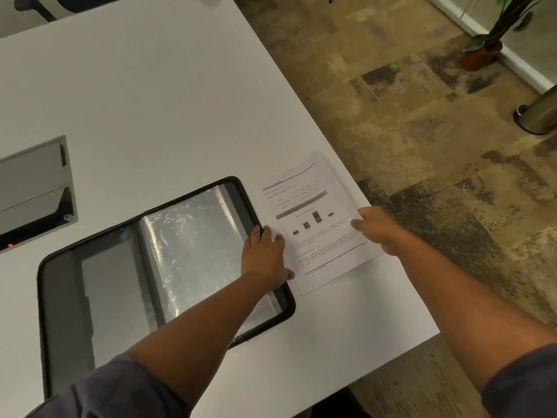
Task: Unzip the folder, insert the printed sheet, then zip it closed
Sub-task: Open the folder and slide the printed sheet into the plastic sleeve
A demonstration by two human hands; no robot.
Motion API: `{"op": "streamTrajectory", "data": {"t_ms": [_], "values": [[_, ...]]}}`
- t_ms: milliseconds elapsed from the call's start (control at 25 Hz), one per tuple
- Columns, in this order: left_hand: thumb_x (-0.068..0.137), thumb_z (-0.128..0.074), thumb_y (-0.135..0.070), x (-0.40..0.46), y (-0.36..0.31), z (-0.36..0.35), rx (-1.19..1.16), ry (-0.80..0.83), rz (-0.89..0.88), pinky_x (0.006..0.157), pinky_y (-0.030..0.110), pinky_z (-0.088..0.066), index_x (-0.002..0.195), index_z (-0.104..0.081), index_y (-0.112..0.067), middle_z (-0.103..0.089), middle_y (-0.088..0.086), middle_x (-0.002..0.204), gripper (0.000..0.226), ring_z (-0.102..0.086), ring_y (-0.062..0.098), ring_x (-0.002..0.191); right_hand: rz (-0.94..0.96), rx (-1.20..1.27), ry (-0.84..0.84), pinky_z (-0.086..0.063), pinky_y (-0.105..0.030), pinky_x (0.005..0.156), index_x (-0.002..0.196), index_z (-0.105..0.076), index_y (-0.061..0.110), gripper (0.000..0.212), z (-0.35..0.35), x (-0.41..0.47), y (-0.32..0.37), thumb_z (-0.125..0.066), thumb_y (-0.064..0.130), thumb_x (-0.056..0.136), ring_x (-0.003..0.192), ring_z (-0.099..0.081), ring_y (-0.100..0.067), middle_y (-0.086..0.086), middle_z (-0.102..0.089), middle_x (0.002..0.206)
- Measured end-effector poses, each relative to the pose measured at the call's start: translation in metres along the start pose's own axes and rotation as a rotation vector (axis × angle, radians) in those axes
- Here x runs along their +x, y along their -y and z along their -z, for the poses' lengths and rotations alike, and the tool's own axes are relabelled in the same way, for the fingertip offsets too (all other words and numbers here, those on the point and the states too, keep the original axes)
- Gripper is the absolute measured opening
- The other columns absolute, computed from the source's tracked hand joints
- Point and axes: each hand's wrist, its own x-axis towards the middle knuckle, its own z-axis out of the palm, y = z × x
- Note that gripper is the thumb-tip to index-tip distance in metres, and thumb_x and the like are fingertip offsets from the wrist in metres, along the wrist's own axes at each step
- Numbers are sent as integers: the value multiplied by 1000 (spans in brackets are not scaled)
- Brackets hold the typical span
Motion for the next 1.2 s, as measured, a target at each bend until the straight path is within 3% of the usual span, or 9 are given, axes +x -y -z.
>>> {"op": "streamTrajectory", "data": {"t_ms": [80,160,360,480,560,640,760,920,1200], "values": [[75,-71,-68,-1,1,2,-21,16,-7,122,51,-15,156,-25,-24,-17,11,166,103,-6,37,154,51,29,-5,-47,-37,94,130,-59,6,32,3,-6,3,-55,16,99,115,-57,-27,-11,-61,133],[73,-76,-65,-7,4,6,-188,4,-35,121,50,-18,156,-24,-24,-18,9,166,106,-6,34,154,77,57,-11,-44,-43,105,137,-54,6,39,7,-15,7,-57,18,99,124,-54,-30,-10,-58,138],[76,-86,-39,-36,34,35,-1484,-68,148,112,47,-38,158,-14,-29,-38,0,158,110,-37,22,144,176,268,38,-55,-40,88,102,-72,20,17,21,-51,42,-57,12,98,102,-69,-23,0,-74,109],[89,-74,-33,-44,68,58,-1956,103,310,99,47,-53,151,-34,-14,-66,9,133,77,-64,29,121,231,330,93,-55,-38,85,99,-72,21,20,8,-70,74,-56,10,99,97,-71,-18,-2,-75,112],[98,-63,-24,-50,96,70,-2012,64,271,85,45,-60,137,-53,-17,-73,8,121,41,-71,29,109,281,369,161,-53,-43,92,106,-71,16,20,-21,-76,96,-54,7,99,104,-70,-24,-7,-74,113],[101,-57,-17,-59,123,79,-1962,-47,254,83,47,-61,129,-61,-24,-74,2,119,29,-72,26,107,319,390,222,-52,-41,96,111,-69,13,21,-57,-81,115,-54,6,99,107,-69,-25,-8,-74,114],[101,-55,-9,-73,167,87,-1873,-253,304,93,50,-57,123,-61,-28,-74,-3,118,29,-70,23,109,359,402,302,-51,-38,98,117,-67,12,24,-112,-84,144,-54,6,99,111,-68,-22,-6,-73,117],[101,-55,-9,-90,219,88,-1723,-471,335,94,38,-57,115,-61,-36,-74,-11,115,30,-70,14,107,369,365,419,-55,-41,94,119,-66,14,27,-166,-83,184,-61,4,94,109,-69,-25,-9,-71,121],[103,-51,-10,-82,275,96,-1619,-536,291,84,18,-52,119,-59,-38,-70,-15,118,33,-65,6,110,353,307,464,-58,-47,87,126,-64,15,30,-208,-61,252,-61,11,96,105,-70,-25,-6,-72,120]]}}
